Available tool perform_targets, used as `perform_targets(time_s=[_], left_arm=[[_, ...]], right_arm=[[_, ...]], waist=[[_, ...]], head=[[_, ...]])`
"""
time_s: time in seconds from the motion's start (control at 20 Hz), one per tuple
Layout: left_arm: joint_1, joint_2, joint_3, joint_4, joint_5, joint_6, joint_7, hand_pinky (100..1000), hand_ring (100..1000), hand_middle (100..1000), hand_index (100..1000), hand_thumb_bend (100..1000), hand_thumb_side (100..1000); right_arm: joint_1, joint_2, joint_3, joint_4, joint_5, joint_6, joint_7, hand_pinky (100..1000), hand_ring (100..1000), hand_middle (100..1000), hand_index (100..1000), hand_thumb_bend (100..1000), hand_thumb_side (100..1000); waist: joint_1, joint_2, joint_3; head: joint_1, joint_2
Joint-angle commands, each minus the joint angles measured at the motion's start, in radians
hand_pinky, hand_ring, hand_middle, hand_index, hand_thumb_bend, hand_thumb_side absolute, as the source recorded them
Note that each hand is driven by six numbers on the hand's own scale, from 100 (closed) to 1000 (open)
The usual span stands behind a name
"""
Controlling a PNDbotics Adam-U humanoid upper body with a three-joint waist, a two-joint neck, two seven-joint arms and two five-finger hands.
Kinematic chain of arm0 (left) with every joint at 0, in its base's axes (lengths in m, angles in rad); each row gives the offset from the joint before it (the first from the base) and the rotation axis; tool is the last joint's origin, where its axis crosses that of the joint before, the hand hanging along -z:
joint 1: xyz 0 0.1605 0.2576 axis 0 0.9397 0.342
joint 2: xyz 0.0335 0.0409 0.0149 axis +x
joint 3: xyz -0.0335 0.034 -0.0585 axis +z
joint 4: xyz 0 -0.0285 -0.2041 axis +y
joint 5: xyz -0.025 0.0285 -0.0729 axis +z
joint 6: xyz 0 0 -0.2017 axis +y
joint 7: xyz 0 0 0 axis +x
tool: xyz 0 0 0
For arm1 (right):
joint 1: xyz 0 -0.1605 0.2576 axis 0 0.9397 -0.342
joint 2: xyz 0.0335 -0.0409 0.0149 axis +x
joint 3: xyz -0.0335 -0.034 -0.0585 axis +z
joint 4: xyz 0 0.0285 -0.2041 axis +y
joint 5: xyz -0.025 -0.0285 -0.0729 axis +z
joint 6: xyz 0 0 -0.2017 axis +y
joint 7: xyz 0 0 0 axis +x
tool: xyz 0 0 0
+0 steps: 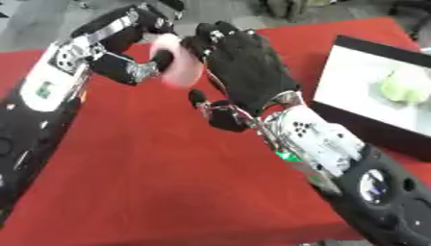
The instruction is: Pick up the objects with one hand, pass them to the other hand, and then place them into the box on the other side of the table.
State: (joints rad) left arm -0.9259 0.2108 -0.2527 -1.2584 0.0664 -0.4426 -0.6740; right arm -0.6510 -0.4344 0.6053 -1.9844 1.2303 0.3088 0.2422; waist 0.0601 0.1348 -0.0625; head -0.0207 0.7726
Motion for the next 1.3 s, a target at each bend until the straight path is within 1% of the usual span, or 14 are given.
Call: perform_targets(time_s=[0.05, 0.1, 0.15, 0.2, 0.25, 0.4, 0.6, 0.7, 0.75, 0.95, 1.1, 1.2, 1.3], left_arm=[[-0.027, 0.015, 0.016, -0.031, 0.056, -0.074, -0.159, 678, 419, 336, 572, 100, 311], [-0.027, 0.017, 0.017, -0.033, 0.072, -0.063, -0.174, 679, 419, 337, 573, 100, 309], [-0.027, 0.019, 0.019, -0.034, 0.087, -0.052, -0.189, 680, 419, 337, 573, 100, 309], [-0.027, 0.021, 0.02, -0.035, 0.102, -0.041, -0.204, 680, 419, 337, 574, 100, 308], [-0.027, 0.022, 0.021, -0.037, 0.116, -0.03, -0.218, 681, 420, 338, 574, 100, 307], [-0.027, 0.026, 0.017, -0.046, 0.139, -0.004, -0.231, 682, 419, 337, 574, 100, 306], [-0.025, 0.028, 0.01, -0.051, 0.139, 0.009, -0.233, 684, 423, 341, 579, 100, 301], [-0.024, 0.029, 0.004, -0.052, 0.135, 0.008, -0.233, 695, 441, 367, 606, 100, 294], [-0.023, 0.03, 0.0, -0.053, 0.133, 0.006, -0.233, 699, 449, 380, 618, 100, 314], [-0.02, 0.031, -0.006, -0.049, 0.138, 0.001, -0.233, 710, 470, 419, 655, 100, 564], [-0.019, 0.03, 0.0, -0.049, 0.148, 0.002, -0.233, 719, 488, 452, 685, 100, 723], [-0.017, 0.03, 0.006, -0.046, 0.15, 0.001, -0.233, 723, 497, 467, 702, 100, 789], [-0.014, 0.031, 0.017, -0.04, 0.149, 0.001, -0.233, 727, 504, 479, 716, 100, 832]], right_arm=[[-0.011, -0.002, -0.004, -0.016, 0.01, 0.009, -0.026, 215, 742, 653, 707, 184, 229], [-0.011, -0.002, -0.004, -0.016, 0.012, 0.012, -0.037, 200, 728, 621, 658, 162, 215], [-0.012, -0.002, -0.006, -0.016, 0.015, 0.015, -0.049, 192, 716, 602, 631, 148, 203], [-0.013, -0.002, -0.007, -0.016, 0.019, 0.019, -0.063, 179, 697, 577, 602, 110, 187], [-0.013, -0.002, -0.009, -0.016, 0.022, 0.024, -0.077, 171, 680, 556, 574, 100, 171], [-0.013, -0.002, -0.008, -0.016, 0.023, 0.038, -0.123, 160, 658, 522, 514, 100, 148], [-0.009, -0.004, -0.003, -0.016, 0.01, 0.046, -0.161, 155, 654, 511, 461, 100, 157], [-0.008, -0.005, -0.001, -0.016, 0.002, 0.047, -0.167, 151, 655, 506, 371, 100, 155], [-0.008, -0.006, -0.001, -0.016, -0.003, 0.046, -0.168, 150, 655, 504, 339, 100, 156], [-0.007, -0.007, 0.001, -0.016, -0.019, 0.042, -0.166, 143, 657, 496, 311, 100, 156], [-0.006, -0.007, 0.001, -0.016, -0.028, 0.041, -0.169, 142, 654, 489, 302, 100, 128], [-0.005, -0.007, 0.001, -0.016, -0.032, 0.04, -0.171, 142, 654, 486, 297, 100, 111], [-0.004, -0.007, 0.002, -0.016, -0.036, 0.04, -0.173, 139, 651, 481, 296, 100, 100]], waist=[[-0.004, -0.018, 0.001], [-0.004, -0.018, 0.001], [-0.004, -0.018, 0.001], [-0.004, -0.018, 0.001], [-0.004, -0.018, 0.002], [-0.004, -0.019, 0.002], [-0.004, -0.018, 0.002], [-0.003, -0.018, 0.001], [-0.003, -0.018, 0.001], [-0.003, -0.017, 0.0], [-0.004, -0.016, -0.001], [-0.004, -0.016, -0.001], [-0.004, -0.016, -0.002]], head=[[-0.004, -0.003], [-0.005, -0.003], [-0.005, -0.003], [-0.005, -0.003], [-0.006, -0.003], [-0.007, -0.003], [-0.008, -0.003], [-0.009, -0.003], [-0.009, -0.003], [-0.008, -0.003], [-0.007, -0.003], [-0.007, -0.003], [-0.007, -0.003]])
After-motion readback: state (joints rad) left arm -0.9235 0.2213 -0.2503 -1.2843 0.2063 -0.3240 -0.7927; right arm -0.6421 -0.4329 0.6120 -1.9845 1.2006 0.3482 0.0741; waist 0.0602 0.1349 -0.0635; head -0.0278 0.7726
